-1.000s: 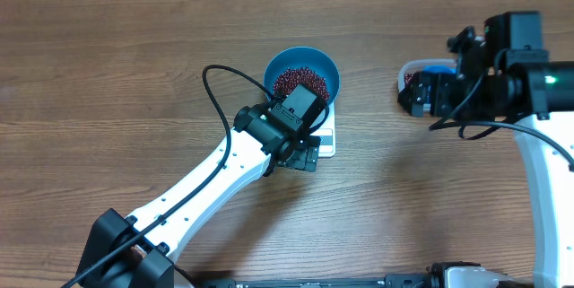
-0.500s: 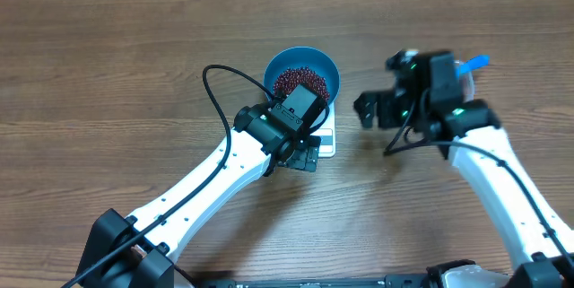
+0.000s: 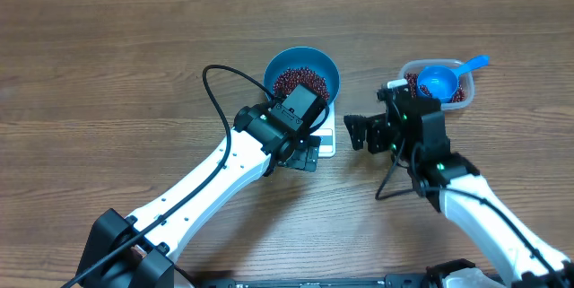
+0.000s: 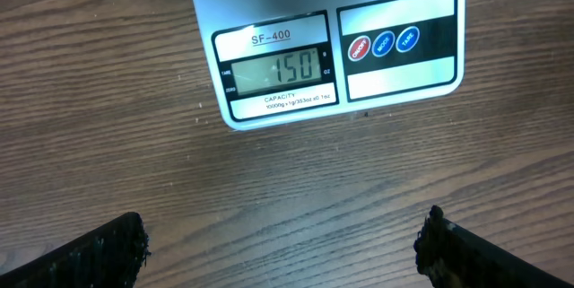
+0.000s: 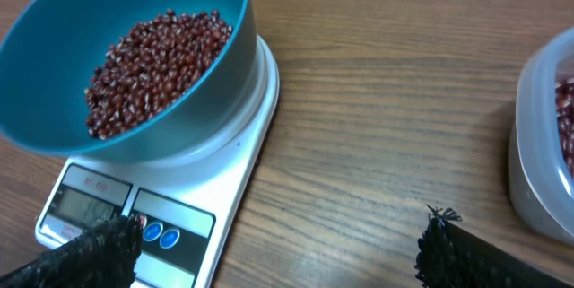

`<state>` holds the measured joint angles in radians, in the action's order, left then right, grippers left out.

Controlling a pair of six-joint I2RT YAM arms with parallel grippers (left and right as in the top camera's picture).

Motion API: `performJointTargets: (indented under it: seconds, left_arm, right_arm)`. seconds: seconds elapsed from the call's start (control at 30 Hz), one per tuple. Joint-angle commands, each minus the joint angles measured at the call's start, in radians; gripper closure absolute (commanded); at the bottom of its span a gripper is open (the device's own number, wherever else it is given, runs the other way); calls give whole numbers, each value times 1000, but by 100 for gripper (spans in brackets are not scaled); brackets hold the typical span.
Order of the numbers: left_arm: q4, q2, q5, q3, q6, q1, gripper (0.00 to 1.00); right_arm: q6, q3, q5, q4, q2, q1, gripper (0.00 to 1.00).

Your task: Scoop item into bowl and weigh 150g on scale

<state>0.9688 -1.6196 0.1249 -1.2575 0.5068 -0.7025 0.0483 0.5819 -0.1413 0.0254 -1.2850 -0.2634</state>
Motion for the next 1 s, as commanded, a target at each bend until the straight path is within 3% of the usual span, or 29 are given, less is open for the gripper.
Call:
performJointTargets:
  seconds: [0.0,0.4,0.97]
  left_arm:
    - [-1,16,13,-17,18,2,0]
    - [-1,16,13,-17,18,2,0]
    - [-1,16,13,-17,18,2,0]
  right_arm:
    - [-4,-92,10,-60,69,-6,0]
    - [-4,-358,11,-255,284,-5,0]
    - [-4,-525,10,-298,532,57,0]
